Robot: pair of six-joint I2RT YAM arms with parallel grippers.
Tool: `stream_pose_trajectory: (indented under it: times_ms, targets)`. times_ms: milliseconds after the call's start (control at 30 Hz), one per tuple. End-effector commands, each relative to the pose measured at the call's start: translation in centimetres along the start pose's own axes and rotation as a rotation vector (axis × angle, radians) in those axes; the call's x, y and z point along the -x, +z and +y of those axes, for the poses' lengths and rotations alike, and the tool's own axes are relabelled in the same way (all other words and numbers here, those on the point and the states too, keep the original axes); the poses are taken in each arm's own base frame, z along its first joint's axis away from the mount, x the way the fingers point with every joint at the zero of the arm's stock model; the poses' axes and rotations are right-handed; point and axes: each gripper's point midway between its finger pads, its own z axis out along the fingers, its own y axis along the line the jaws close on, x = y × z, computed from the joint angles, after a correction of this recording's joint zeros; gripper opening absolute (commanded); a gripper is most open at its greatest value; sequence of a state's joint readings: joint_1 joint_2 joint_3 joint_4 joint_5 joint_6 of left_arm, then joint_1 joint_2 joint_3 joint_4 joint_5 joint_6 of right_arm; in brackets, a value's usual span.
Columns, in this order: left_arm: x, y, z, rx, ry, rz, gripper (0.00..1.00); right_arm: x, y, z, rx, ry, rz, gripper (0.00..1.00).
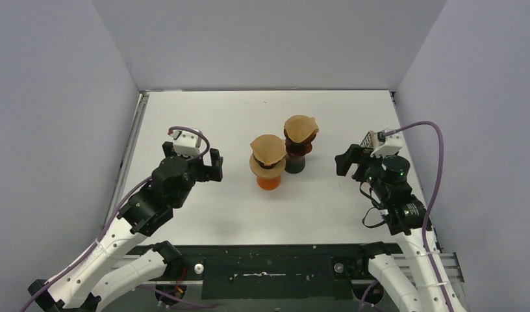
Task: Place the coffee filter in the dripper
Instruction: Reset both arms
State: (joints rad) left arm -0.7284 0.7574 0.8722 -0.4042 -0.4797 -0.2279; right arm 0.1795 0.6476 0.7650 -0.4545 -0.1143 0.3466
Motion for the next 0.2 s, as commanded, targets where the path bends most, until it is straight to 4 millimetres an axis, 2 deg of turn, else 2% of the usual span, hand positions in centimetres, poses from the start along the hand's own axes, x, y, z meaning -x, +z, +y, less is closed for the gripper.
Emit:
stream_pose_trajectory:
  times_ms: [0, 167]
  targets:
    - [1.72, -0.6, 0.48, 0.006, -0.033, -0.071, 0.97, 2.3, -1.34, -0.17, -0.029, 0.006, -0.089, 1.0]
    - [2.34, -1.2, 0.34, -0.022, -0.051, -0.113, 0.97, 2.04, -1.17, -0.66, -0.058, 0.01, -0.075, 1.0]
